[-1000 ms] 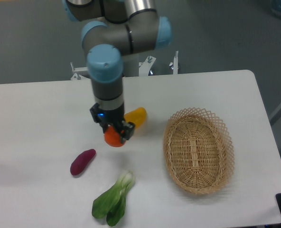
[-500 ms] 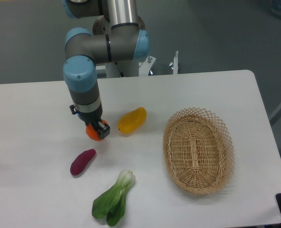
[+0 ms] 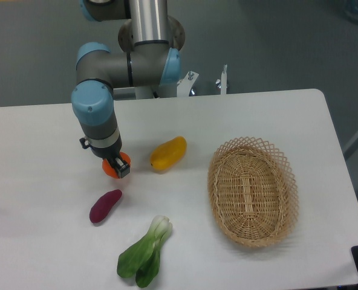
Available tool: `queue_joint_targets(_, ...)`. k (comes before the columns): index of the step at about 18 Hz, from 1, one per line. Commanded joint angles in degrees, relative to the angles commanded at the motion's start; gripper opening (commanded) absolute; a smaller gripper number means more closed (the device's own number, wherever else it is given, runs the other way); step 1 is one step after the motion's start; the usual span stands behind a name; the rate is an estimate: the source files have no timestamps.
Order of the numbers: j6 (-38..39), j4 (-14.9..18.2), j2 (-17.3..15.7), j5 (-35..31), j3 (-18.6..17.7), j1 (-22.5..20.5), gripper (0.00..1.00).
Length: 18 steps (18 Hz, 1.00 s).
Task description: Place the orange on the table
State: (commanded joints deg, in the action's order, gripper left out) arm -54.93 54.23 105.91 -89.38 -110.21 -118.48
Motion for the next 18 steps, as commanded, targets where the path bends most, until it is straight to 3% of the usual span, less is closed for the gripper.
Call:
queue_joint_targets(4,-0.1,0.0,-0.1,-0.1,0.1,0.0,0.99)
queue_joint_targets(18,-0.3,-0.1,-0.6,0.0,1.6,-0.1,1.0)
